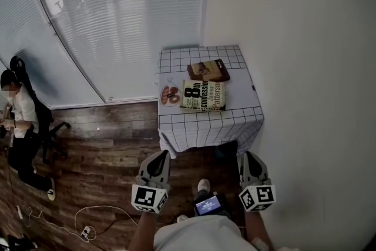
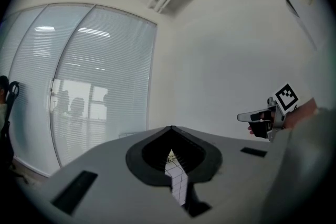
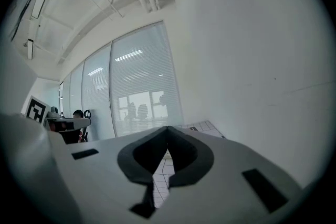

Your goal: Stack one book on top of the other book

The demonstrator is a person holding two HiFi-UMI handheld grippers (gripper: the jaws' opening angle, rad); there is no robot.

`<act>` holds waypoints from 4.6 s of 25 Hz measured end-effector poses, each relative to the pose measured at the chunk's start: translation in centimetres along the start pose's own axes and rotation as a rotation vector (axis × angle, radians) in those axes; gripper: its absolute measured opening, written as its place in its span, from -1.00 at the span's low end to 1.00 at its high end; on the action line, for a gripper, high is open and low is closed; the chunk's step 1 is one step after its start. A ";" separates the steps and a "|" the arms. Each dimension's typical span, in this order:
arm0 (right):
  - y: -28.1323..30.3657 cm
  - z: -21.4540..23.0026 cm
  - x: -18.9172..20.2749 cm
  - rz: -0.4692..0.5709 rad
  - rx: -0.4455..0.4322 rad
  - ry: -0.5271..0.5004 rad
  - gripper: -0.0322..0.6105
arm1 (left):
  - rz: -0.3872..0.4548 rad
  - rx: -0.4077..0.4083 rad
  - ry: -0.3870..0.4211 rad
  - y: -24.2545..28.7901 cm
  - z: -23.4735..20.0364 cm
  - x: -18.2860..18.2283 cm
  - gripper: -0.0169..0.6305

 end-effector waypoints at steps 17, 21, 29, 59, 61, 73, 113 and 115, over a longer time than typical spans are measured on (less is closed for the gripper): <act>12.0 4.9 -1.8 -0.024 -0.054 0.009 -0.88 | -0.047 -0.066 0.018 12.0 -3.9 -0.5 -0.93; 14.1 5.7 -1.6 -0.026 -0.065 0.008 -0.88 | -0.048 -0.082 0.029 14.0 -4.6 -0.3 -0.93; 16.7 6.5 -1.0 -0.034 -0.059 0.013 -0.88 | -0.072 -0.112 0.040 16.0 -6.0 0.4 -0.93; 29.5 5.5 3.3 -0.214 -0.015 -0.037 -0.88 | -0.198 -0.062 -0.016 26.8 -16.0 6.5 -0.93; 30.1 5.6 3.8 -0.226 -0.015 -0.039 -0.88 | -0.204 -0.054 -0.020 27.4 -16.3 6.9 -0.93; 32.8 5.9 7.5 -0.309 -0.009 -0.047 -0.88 | -0.270 -0.042 -0.033 29.4 -18.4 10.3 -0.93; 38.1 5.4 15.5 -0.420 -0.054 0.051 -0.29 | -0.426 0.057 -0.318 32.1 -22.0 20.5 -0.44; 38.2 5.3 15.7 -0.424 -0.055 0.055 -0.28 | -0.426 0.068 -0.332 32.1 -22.1 20.7 -0.44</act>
Point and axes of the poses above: the fingertips, and each gripper's own axes: y forward along the fingers, z to its right, x out of its underside, the point moved 6 cm from there along -y, backward along the fingers, and after that the axes turned 11 degrees about x, right-handed, at the moved point
